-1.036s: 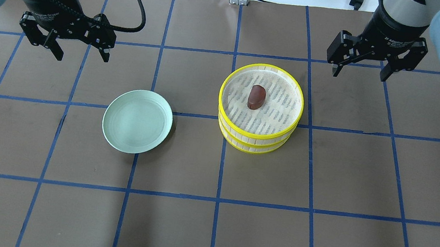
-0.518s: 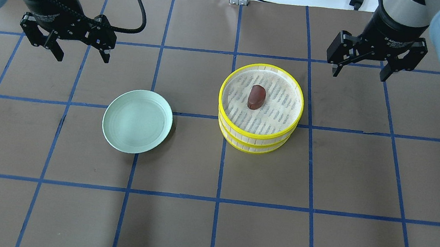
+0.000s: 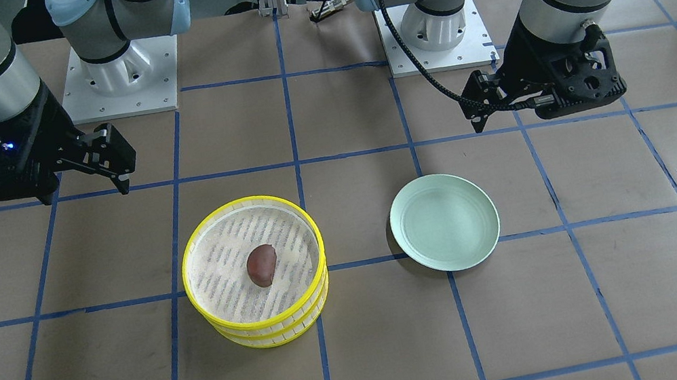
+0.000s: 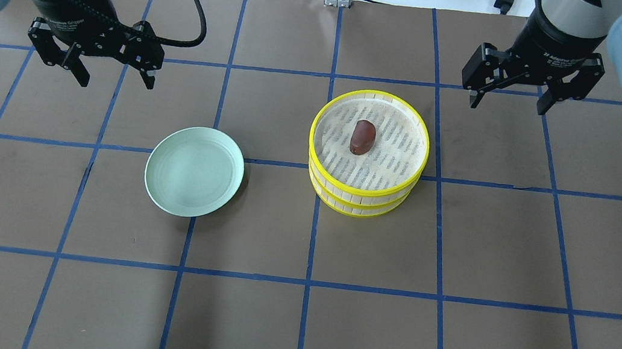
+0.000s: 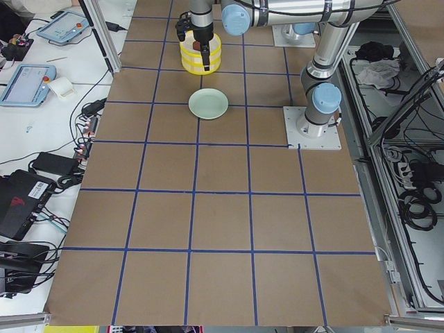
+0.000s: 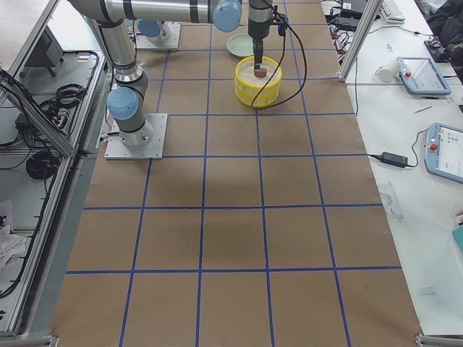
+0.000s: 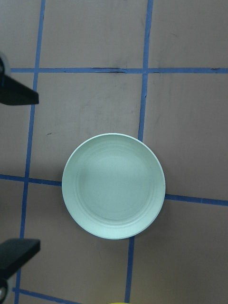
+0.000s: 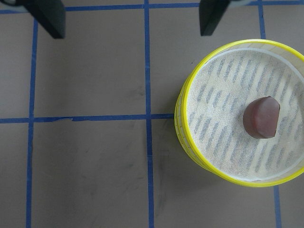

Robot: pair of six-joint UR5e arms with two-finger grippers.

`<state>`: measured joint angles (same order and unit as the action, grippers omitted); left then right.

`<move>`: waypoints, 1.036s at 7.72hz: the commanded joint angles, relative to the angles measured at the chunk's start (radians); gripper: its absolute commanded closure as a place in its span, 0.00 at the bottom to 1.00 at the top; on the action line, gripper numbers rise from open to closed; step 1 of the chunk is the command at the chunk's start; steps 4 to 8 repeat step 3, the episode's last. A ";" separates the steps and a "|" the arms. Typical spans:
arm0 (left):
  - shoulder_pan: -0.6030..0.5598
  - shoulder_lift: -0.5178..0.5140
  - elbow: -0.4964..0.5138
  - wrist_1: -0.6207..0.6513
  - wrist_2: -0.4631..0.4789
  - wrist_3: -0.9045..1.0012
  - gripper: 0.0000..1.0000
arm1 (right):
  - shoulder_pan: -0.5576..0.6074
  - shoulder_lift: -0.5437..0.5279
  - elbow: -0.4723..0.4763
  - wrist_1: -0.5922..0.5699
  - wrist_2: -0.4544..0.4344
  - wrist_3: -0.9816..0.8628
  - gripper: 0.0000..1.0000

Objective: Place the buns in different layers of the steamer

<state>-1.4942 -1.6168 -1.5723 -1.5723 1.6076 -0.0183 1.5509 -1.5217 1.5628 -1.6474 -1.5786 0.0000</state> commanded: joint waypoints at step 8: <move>-0.001 0.000 0.000 0.000 -0.001 0.001 0.00 | 0.000 0.000 0.000 -0.002 0.002 0.000 0.00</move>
